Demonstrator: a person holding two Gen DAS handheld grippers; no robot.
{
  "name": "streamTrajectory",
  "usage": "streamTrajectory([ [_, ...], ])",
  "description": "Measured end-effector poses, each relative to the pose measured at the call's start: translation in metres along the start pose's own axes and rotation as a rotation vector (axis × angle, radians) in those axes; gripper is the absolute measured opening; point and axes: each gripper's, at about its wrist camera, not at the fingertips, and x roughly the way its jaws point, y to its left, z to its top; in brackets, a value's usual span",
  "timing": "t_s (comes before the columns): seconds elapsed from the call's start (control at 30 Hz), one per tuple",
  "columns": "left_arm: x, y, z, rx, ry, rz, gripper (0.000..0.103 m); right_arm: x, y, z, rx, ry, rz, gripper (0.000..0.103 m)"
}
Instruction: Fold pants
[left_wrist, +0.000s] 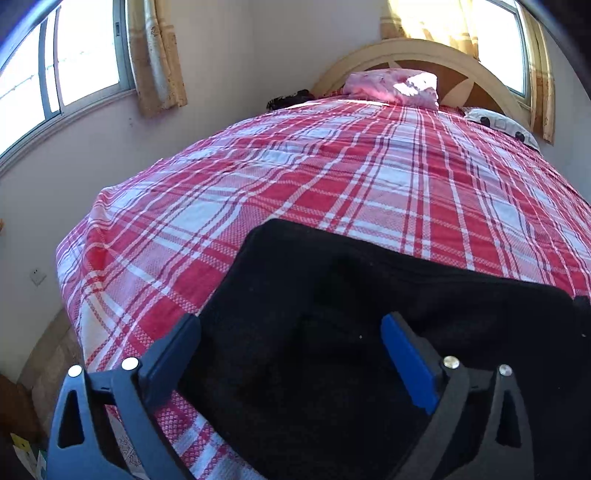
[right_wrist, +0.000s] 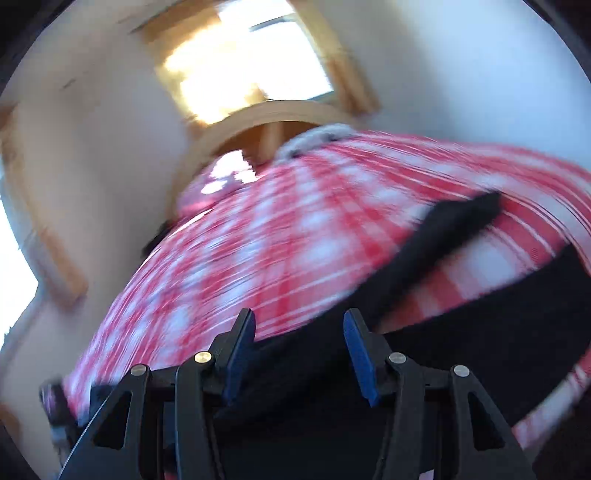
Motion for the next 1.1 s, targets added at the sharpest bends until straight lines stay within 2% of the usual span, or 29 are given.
streamTrajectory([
  [0.07, -0.001, -0.001, -0.001, -0.002, -0.009, 0.013, 0.103, 0.011, -0.041, 0.034, 0.083, 0.014, -0.064, 0.052],
  [0.17, -0.001, -0.003, -0.003, -0.003, -0.026, 0.037, 0.103, 0.033, -0.063, 0.077, 0.065, 0.017, -0.137, 0.052],
  [0.23, -0.002, -0.003, -0.004, -0.006, -0.033, 0.04, 0.103, 0.067, -0.068, 0.104, 0.037, 0.069, -0.18, 0.052],
  [0.33, -0.002, -0.002, -0.005, -0.008, -0.036, 0.036, 0.103, 0.128, -0.079, 0.126, 0.014, 0.206, -0.284, 0.052],
  [0.5, 0.0, -0.003, -0.004, 0.0, -0.033, 0.04, 0.103, 0.189, -0.09, 0.125, -0.004, 0.32, -0.433, 0.052],
  [0.53, 0.001, -0.003, -0.004, 0.001, -0.033, 0.04, 0.103, 0.2, -0.091, 0.125, -0.029, 0.352, -0.493, 0.052],
  [0.67, 0.001, -0.004, -0.003, 0.002, -0.034, 0.044, 0.103, 0.209, -0.081, 0.121, -0.112, 0.391, -0.632, 0.05],
  [0.7, 0.001, -0.004, -0.003, 0.002, -0.034, 0.044, 0.103, 0.209, -0.08, 0.12, -0.118, 0.397, -0.638, 0.039],
  [0.73, 0.001, -0.004, -0.003, 0.001, -0.034, 0.042, 0.103, 0.206, -0.083, 0.121, -0.101, 0.398, -0.634, 0.015],
  [0.77, 0.002, -0.004, -0.003, 0.001, -0.035, 0.04, 0.103, 0.201, -0.087, 0.124, -0.077, 0.395, -0.626, 0.007],
  [0.87, 0.002, -0.005, -0.003, 0.001, -0.034, 0.041, 0.103, 0.175, -0.103, 0.133, 0.037, 0.37, -0.502, 0.005],
  [0.97, 0.002, -0.004, -0.003, 0.001, -0.033, 0.039, 0.103, 0.132, -0.107, 0.14, 0.088, 0.285, -0.359, 0.005],
  [1.1, 0.003, -0.005, -0.003, -0.001, -0.032, 0.04, 0.103, 0.037, -0.12, 0.143, 0.235, 0.082, -0.044, 0.005],
])
